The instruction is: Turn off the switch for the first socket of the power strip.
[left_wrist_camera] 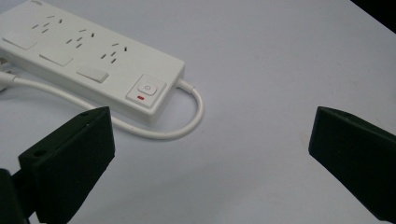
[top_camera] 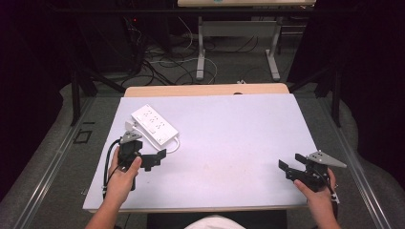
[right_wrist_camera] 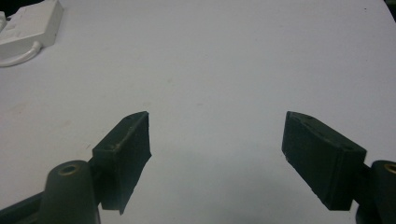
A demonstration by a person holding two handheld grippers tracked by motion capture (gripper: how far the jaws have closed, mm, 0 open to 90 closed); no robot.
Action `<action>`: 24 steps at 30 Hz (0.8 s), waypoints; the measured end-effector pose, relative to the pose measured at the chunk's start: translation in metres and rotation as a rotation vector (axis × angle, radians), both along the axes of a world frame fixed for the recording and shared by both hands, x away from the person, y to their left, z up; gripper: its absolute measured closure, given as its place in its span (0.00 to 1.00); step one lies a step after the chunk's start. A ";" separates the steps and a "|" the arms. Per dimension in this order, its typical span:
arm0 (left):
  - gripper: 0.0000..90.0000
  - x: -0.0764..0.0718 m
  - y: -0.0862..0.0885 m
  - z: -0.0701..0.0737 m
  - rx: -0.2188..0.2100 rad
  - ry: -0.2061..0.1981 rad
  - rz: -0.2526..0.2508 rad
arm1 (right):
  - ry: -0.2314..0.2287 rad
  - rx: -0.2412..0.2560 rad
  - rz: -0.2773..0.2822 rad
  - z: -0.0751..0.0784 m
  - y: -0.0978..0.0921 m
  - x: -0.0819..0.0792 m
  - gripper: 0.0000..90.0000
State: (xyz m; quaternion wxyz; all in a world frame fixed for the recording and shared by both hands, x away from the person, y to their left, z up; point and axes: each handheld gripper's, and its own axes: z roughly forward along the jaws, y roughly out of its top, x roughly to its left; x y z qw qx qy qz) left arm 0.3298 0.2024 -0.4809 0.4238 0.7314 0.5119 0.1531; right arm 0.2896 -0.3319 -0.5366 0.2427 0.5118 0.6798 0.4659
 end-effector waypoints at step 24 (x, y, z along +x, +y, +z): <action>0.00 -0.012 0.043 -0.038 0.017 0.009 0.126 | 0.016 -0.005 -0.008 0.000 -0.001 0.000 0.25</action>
